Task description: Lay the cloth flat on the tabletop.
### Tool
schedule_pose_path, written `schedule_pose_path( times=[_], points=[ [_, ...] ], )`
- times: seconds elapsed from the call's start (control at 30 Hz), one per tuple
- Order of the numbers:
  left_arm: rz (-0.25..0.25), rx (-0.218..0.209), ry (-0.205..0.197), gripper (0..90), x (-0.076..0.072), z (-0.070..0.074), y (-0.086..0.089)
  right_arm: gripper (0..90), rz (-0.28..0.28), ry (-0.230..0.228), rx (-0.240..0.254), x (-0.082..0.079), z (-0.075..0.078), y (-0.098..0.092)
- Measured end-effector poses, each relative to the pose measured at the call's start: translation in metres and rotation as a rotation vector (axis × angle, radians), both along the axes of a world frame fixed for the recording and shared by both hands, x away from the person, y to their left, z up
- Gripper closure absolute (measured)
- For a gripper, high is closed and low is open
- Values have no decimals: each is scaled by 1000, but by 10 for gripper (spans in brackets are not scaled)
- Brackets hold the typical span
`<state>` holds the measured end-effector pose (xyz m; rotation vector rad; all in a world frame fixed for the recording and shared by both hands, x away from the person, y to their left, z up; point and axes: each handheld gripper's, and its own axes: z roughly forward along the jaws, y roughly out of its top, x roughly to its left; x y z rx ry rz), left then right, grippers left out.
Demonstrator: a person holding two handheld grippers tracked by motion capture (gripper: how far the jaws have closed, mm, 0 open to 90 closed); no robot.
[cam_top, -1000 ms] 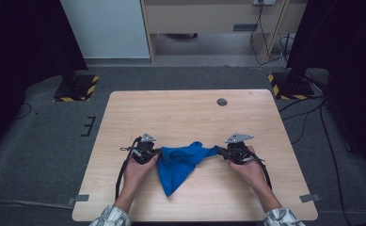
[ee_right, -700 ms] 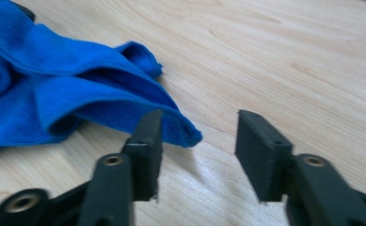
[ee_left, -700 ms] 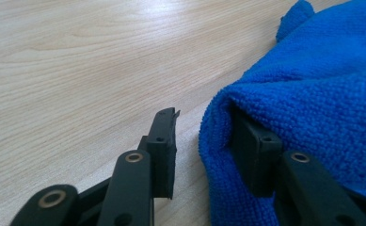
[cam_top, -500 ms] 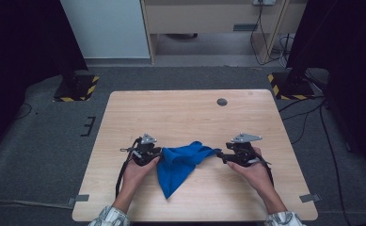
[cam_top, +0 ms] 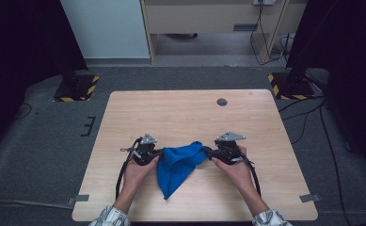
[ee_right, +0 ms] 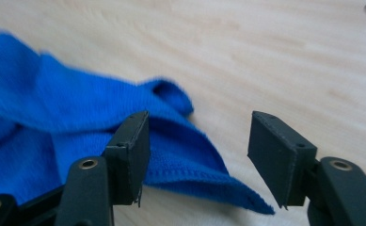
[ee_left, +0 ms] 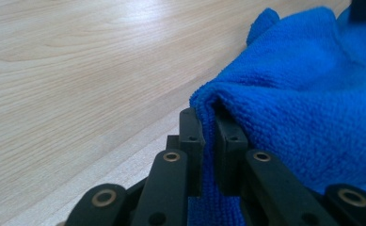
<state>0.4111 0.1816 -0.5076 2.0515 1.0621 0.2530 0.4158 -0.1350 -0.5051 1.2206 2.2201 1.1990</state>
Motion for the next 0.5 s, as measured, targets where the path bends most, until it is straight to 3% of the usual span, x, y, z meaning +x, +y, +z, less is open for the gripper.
schedule_pose_path(
  times=[0.2, 0.3, 0.5],
  points=[
    [49, -39, -2, 839, 1, 3, 10, 367, 33, 42, -54, -6, -11, 6],
    [81, -55, 4, 840, 3, 3, 18, 354, 57, 51, -107, -10, -16, 10],
    [129, -63, 34, 839, 6, -4, 30, 345, 72, 73, -124, -11, -21, 13]
  ],
)
